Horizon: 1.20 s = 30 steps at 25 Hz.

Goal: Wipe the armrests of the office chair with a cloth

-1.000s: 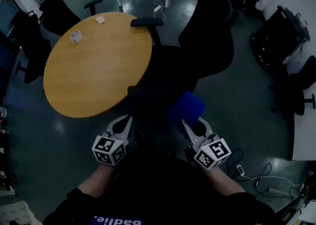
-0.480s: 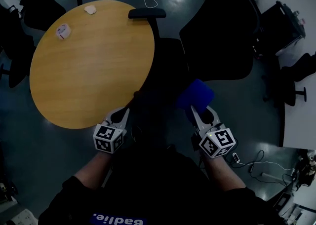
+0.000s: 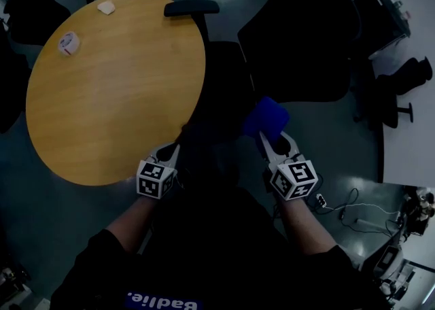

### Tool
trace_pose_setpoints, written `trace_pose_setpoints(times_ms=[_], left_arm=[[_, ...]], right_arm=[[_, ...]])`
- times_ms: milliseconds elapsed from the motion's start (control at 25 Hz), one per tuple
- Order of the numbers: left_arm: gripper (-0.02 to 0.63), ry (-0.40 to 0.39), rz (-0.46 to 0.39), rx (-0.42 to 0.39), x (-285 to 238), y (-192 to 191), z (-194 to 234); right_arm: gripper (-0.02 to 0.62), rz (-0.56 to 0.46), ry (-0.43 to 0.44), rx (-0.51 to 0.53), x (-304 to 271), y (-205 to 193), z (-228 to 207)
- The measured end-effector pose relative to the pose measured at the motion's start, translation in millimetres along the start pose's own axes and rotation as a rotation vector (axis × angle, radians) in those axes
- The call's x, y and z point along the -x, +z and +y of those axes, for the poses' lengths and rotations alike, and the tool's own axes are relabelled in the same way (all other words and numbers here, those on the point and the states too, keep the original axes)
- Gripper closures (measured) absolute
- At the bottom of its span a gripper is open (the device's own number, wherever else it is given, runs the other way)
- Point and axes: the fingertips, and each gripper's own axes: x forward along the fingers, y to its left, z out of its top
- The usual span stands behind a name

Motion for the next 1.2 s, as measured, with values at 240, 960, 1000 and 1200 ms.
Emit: trace_pose_setpoints(times_ms=[240, 960, 1000, 1200], left_arm=[[0.594, 0.022, 0.032, 0.016, -13.9, -6.5, 1.9], [0.595, 0.096, 0.102, 0.056, -39.4, -17.3, 0.1], [0.594, 0.096, 0.106, 0.059, -40.7, -18.9, 1.3], [0.594, 0.09, 0.117, 0.065, -43.7, -24.7, 2.2]], right_arm=[[0.494, 0.08, -0.022, 0.047, -26.9, -17.0, -27.8], [0.492, 0.302, -0.006, 0.284, -93.4, -63.8, -70.2], [0.494, 0.308, 0.001, 0.301, -96.1, -65.5, -67.0], [0.492, 0.336, 0.058, 0.387, -103.1, -78.5, -40.7]])
